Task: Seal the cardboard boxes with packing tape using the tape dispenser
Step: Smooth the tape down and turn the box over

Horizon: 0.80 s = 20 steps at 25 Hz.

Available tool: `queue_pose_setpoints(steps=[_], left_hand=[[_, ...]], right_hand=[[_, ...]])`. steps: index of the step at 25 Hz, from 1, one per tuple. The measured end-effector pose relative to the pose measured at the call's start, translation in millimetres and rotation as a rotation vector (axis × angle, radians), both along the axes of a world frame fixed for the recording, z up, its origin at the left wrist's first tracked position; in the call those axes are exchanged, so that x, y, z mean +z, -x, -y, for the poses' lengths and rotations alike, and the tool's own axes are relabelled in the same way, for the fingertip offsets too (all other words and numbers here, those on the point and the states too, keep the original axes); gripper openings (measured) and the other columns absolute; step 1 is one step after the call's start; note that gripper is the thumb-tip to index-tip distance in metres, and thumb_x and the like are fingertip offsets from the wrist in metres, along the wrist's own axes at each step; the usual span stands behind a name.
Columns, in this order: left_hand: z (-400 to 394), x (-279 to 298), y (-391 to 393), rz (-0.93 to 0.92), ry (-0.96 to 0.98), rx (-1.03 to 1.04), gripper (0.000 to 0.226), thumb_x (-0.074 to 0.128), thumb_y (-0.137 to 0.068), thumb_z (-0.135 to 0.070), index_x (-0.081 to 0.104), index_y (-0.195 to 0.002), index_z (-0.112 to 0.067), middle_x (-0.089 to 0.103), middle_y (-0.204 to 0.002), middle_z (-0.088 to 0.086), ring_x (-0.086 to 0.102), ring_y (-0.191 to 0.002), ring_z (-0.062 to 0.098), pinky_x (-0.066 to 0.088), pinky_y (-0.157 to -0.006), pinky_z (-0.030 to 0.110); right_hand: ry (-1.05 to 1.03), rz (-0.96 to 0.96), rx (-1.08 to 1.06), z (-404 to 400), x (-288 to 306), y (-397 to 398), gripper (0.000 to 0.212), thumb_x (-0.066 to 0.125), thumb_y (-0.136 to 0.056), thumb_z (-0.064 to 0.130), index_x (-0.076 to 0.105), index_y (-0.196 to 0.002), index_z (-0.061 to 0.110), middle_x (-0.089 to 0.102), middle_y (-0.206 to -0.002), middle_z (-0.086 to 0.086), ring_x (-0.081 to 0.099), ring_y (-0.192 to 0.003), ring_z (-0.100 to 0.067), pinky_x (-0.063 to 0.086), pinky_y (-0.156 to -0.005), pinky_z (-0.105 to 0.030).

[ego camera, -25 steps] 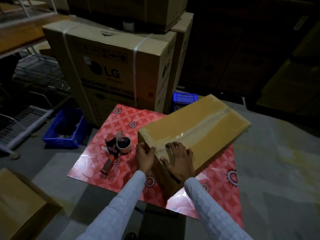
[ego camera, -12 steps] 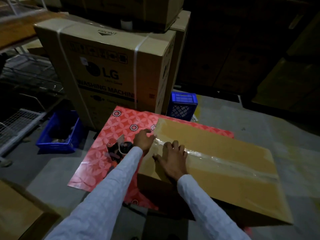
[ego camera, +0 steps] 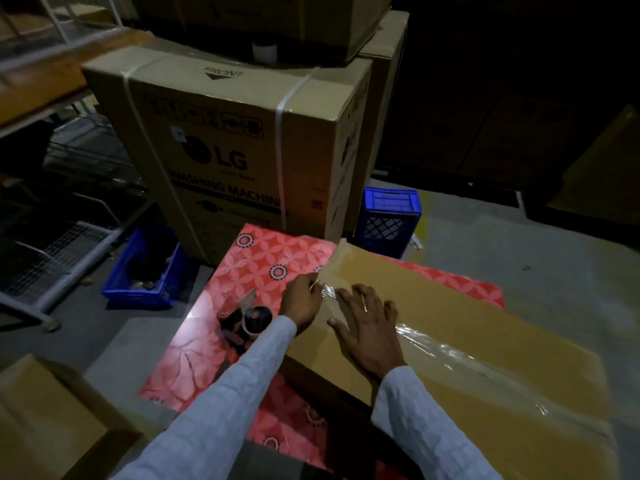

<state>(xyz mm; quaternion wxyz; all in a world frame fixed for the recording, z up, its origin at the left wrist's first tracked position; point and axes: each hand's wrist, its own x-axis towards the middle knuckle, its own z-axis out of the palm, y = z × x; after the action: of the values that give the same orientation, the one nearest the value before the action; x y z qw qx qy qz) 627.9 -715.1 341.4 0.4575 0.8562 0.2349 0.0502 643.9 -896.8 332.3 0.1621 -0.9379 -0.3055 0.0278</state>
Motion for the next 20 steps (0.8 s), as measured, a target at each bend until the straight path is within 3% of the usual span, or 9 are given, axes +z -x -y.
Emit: queue_pose_setpoints(steps=[5,13,16,20], left_hand=[[-24.6,12.4,-56.4,-0.028,0.041,-0.037,0.030,0.052,-0.105,-0.031,0.073,-0.122,-0.020,0.076,-0.108,-0.002,0.070,-0.092,0.015,0.058,-0.090,0.044],[-53.6,0.1,-65.9,-0.064,0.071,-0.144,0.036,0.052,-0.099,-0.046,0.072,-0.125,-0.031,0.075,-0.114,-0.014,0.069,-0.106,0.011,0.055,-0.099,0.044],[-58.4,-2.3,-58.8,-0.029,0.090,-0.148,0.031,0.055,-0.102,-0.038,0.073,-0.125,-0.027,0.075,-0.116,-0.013,0.066,-0.108,0.009,0.052,-0.100,0.039],[-67.0,-3.3,-54.4,-0.069,0.143,-0.228,0.041,0.054,-0.103,-0.043,0.065,-0.137,-0.024,0.068,-0.132,-0.007,0.062,-0.118,0.013,0.050,-0.104,0.039]], right_hand=[[-0.026,-0.014,-0.105,-35.4,-4.0,-38.0,0.067,0.023,-0.101,0.067,0.025,-0.159,0.035,0.020,-0.168,-0.007,0.009,-0.156,-0.029,0.002,-0.115,-0.057],[-0.083,-0.021,-0.207,-59.3,-11.2,-24.1,0.061,0.029,-0.104,0.061,0.031,-0.158,0.032,0.027,-0.165,-0.010,0.012,-0.156,-0.034,0.008,-0.116,-0.061],[-0.037,-0.018,-0.184,-61.0,-12.7,-16.8,0.060,0.026,-0.105,0.060,0.030,-0.158,0.034,0.025,-0.166,-0.010,0.009,-0.156,-0.033,0.006,-0.116,-0.061],[-0.008,-0.053,-0.209,-60.8,-4.8,-16.7,0.060,0.024,-0.103,0.062,0.026,-0.158,0.038,0.021,-0.165,-0.008,0.006,-0.156,-0.031,0.007,-0.117,-0.060]])
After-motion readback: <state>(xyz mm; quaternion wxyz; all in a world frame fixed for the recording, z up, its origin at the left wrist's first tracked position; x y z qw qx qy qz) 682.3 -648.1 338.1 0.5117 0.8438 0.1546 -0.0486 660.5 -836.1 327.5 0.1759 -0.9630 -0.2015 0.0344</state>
